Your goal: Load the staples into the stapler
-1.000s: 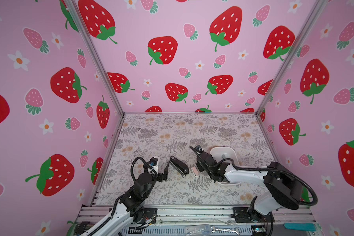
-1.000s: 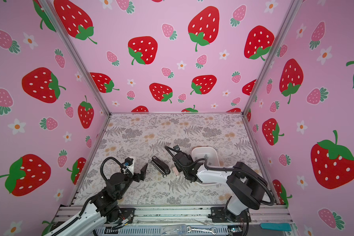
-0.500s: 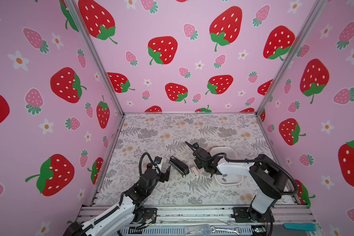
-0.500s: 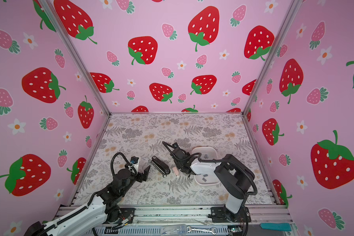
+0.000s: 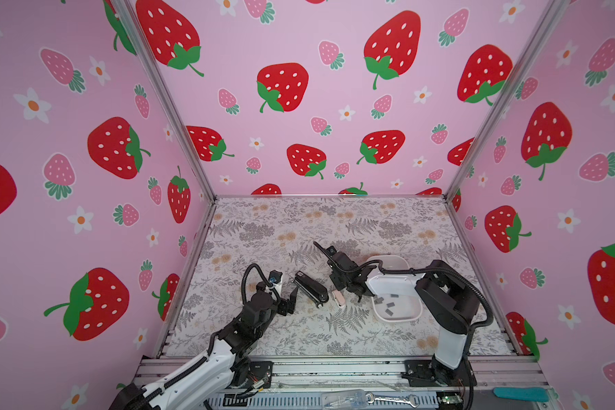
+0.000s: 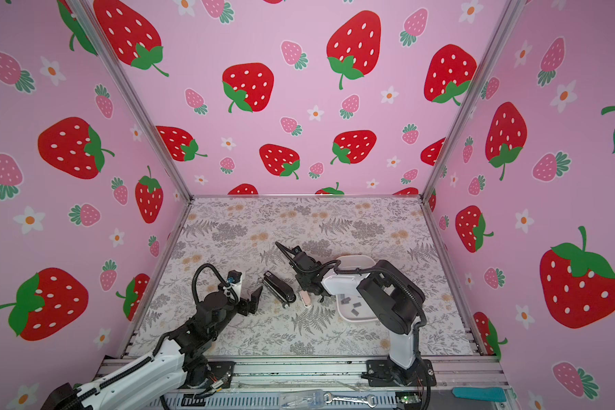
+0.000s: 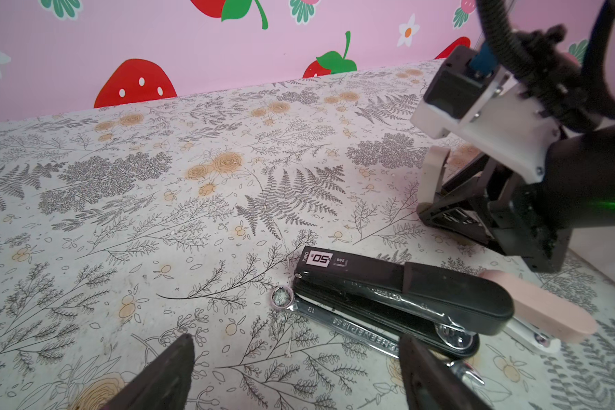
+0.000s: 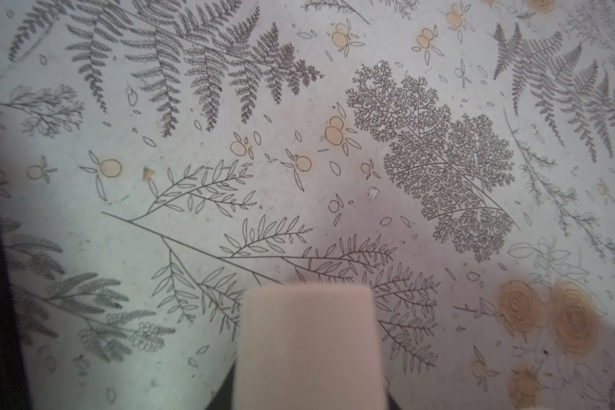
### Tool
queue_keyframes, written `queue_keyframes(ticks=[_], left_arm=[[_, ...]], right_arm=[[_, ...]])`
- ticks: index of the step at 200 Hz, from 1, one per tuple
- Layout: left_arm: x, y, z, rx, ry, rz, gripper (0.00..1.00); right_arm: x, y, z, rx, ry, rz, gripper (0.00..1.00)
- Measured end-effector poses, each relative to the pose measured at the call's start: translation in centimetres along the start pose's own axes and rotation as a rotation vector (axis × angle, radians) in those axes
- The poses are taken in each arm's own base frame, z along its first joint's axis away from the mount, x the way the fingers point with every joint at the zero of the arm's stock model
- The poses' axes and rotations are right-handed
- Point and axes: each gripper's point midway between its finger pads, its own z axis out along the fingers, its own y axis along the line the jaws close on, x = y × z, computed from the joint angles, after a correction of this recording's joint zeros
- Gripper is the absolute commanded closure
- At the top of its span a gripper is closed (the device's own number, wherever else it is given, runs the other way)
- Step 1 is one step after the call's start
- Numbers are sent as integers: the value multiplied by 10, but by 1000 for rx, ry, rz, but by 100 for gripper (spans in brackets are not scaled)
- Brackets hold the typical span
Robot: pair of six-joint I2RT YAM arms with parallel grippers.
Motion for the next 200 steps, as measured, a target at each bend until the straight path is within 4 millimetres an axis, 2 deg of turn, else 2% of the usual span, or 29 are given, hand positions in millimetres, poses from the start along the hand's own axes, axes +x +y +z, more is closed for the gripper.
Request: queue_keyframes(ticks=[25, 73, 95, 109, 112, 139, 172, 200], left_arm=[[0, -1, 0, 8, 1, 0, 8], [-2, -4, -1, 23, -7, -3, 4], [-4, -4, -1, 24, -16, -6, 3], [-5, -4, -1, 25, -21, -7, 2], [-6, -4, -1, 25, -21, -7, 2], [-5, -6, -1, 37, -18, -5, 1], [1, -15, 3, 81, 19, 14, 1], [-12, -24, 2, 127, 29, 22, 6]], right_arm=[[-1, 2, 3, -20, 5, -2, 78], [-3, 5, 4, -53, 6, -11, 67], [-6, 7, 4, -69, -4, -4, 52], [-8, 8, 3, -75, -11, -6, 49], [-8, 9, 3, -76, -12, -10, 45], [-11, 8, 0, -80, -23, -7, 40], [-18, 1, -20, -86, -72, 10, 38], [-28, -9, -51, -95, -154, 41, 32]])
